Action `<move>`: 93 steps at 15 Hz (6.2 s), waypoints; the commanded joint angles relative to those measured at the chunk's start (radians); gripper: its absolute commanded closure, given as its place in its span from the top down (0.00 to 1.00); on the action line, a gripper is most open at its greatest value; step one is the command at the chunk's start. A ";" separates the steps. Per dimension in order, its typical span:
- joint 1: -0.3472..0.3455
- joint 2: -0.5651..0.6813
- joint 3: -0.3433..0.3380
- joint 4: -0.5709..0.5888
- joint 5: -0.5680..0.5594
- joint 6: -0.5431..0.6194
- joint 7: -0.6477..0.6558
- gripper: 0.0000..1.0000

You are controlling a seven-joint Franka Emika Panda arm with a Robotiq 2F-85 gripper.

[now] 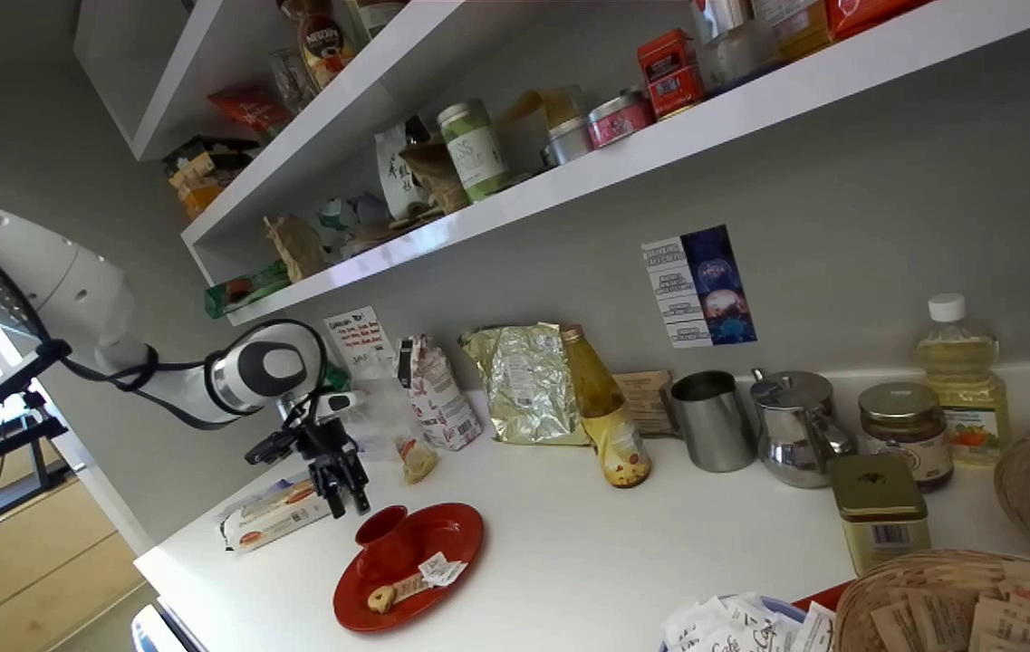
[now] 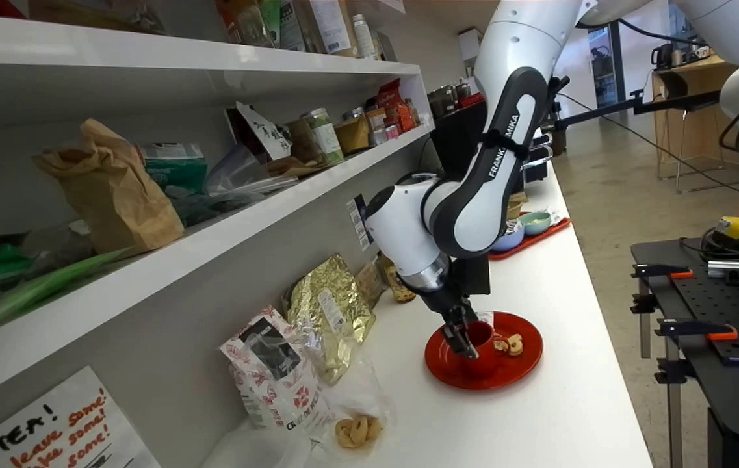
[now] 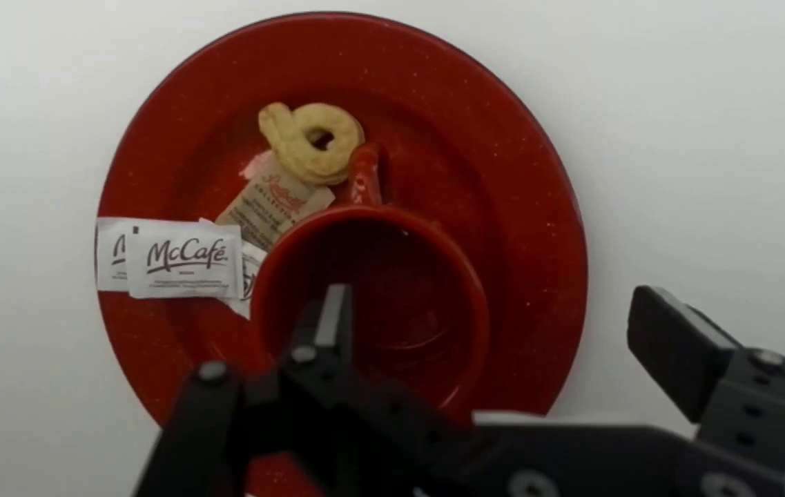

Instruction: Put the cup on the countertop

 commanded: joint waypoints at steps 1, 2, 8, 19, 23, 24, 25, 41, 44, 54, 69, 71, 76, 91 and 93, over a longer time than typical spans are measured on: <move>0.029 0.033 -0.032 0.033 0.013 0.007 0.058 1.00; 0.031 0.037 -0.034 0.032 0.013 0.007 0.065 1.00; 0.036 0.057 -0.042 0.028 0.023 0.011 0.096 1.00; 0.035 0.076 -0.047 0.040 0.065 0.051 0.170 1.00; 0.033 0.095 -0.046 0.036 0.085 0.054 0.171 1.00; 0.034 0.099 -0.047 0.036 0.090 0.055 0.171 1.00; 0.034 0.102 -0.047 0.036 0.094 0.056 0.170 1.00; 0.043 0.110 -0.053 0.030 0.095 0.051 0.156 0.20; 0.047 0.108 -0.056 0.028 0.088 0.052 0.157 0.00; 0.088 0.053 -0.059 0.022 0.049 0.055 0.169 0.01; 0.245 0.045 0.033 0.122 -0.012 0.066 0.192 0.01; 0.239 0.063 0.049 0.136 -0.004 0.069 0.156 0.01; 0.224 0.146 0.077 0.197 0.037 0.046 0.013 0.01; 0.245 0.248 0.055 0.268 0.051 0.009 -0.047 0.13; 0.245 0.249 0.055 0.268 0.051 0.010 -0.048 0.29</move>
